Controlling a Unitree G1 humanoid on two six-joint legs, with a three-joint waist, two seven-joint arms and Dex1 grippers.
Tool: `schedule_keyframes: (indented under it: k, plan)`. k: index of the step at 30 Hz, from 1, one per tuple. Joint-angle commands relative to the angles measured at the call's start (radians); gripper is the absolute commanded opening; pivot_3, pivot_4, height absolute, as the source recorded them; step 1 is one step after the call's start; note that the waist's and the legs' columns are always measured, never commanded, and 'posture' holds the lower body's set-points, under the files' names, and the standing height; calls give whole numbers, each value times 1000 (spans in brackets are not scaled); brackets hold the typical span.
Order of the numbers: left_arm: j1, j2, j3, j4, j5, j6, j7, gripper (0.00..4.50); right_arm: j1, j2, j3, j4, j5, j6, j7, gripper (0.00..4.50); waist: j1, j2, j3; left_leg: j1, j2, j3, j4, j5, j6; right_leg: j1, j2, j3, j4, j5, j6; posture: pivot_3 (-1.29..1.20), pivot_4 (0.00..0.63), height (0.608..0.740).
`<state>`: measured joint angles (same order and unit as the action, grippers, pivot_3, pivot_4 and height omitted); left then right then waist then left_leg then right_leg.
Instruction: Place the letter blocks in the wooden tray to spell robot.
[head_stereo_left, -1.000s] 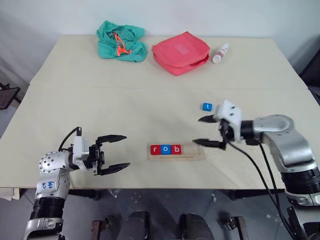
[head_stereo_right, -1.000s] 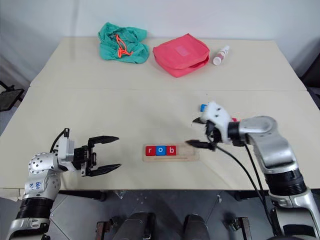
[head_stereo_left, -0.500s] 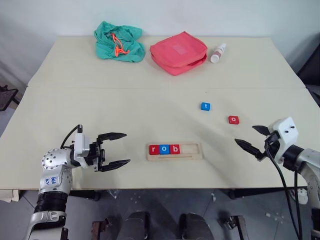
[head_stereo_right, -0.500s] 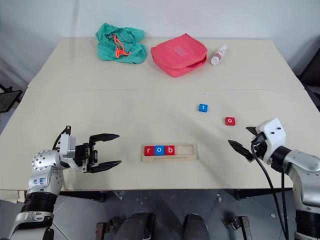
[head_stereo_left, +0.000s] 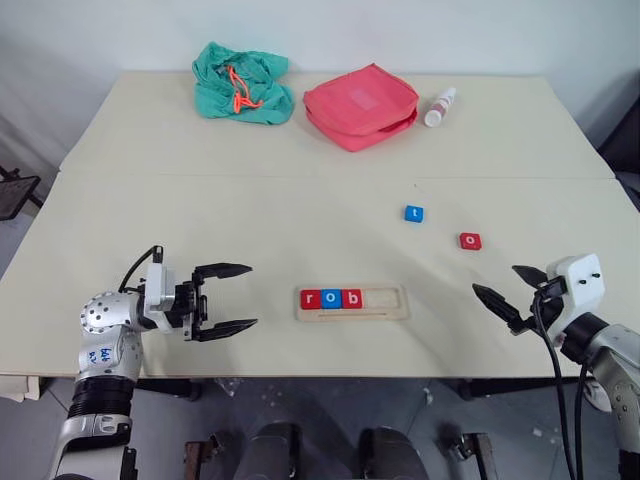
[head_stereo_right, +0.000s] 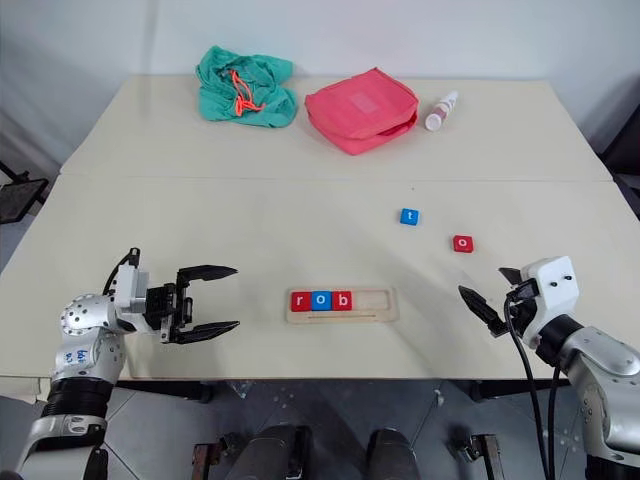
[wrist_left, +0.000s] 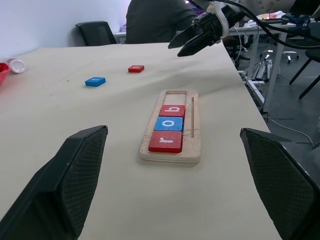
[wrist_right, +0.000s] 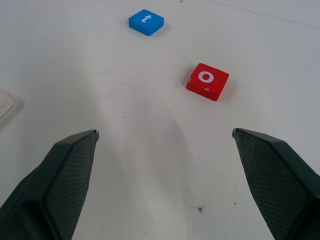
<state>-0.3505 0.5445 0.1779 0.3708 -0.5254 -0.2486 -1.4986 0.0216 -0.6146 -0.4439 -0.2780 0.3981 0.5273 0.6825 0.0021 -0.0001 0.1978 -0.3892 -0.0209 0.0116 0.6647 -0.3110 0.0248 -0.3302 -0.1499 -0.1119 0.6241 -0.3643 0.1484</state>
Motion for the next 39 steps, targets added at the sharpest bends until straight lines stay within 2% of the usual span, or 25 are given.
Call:
schedule_keyframes:
  k: [1,8,13,16,20,27,30,33,37,39]
  plan:
    - [5,15,16,-28,-15,-6,-2,4500,-19,-15,-3,-29,20,1,-16,4480,-1,0,0,0,0,0,0,0,0,0,0,0,0,0,0,0,150,740]
    - [28,22,21,-57,-18,0,12,4500,-157,16,54,66,0,37,-99,4480,-3,0,0,0,0,0,0,0,0,0,0,0,0,0,0,0,150,740]
    - [44,18,20,-96,-19,15,34,4500,-360,94,123,333,-71,-52,-200,4480,-7,0,0,0,0,0,0,0,0,0,0,0,0,0,0,0,150,740]
    - [52,19,21,-113,-19,22,45,4500,-428,125,146,450,-101,-105,-230,4480,-3,0,0,0,0,-1,0,0,0,-1,0,0,1,0,0,0,150,740]
    - [64,23,26,-129,-20,26,55,4500,-477,152,182,547,-142,-161,-266,4480,-5,0,0,0,0,-2,-1,0,0,-1,0,0,2,0,0,0,150,740]
    - [81,25,33,-144,-20,24,72,4500,-464,189,203,579,-177,-182,-333,4480,-8,0,0,0,0,-1,-1,0,0,-1,0,0,2,0,0,0,150,740]
    - [80,23,30,-142,-18,22,76,4500,-461,201,198,589,-184,-184,-366,3841,-7,0,0,1,0,-1,0,0,0,-1,0,0,2,0,0,0,150,740]
    - [73,18,24,-136,-16,20,75,4500,-456,203,193,583,-192,-196,-392,2799,-3,0,0,1,0,-2,0,0,0,0,0,1,2,0,0,0,150,740]
    - [65,19,17,-122,-23,22,48,4500,-403,212,177,475,-176,-178,-424,1448,-2,0,0,0,0,-3,0,0,0,0,0,1,3,0,0,0,150,740]
    - [60,21,14,-112,-22,23,34,4500,-372,217,179,393,-157,-150,-426,1473,-4,0,0,0,0,-3,0,0,0,0,0,1,3,0,0,0,150,740]
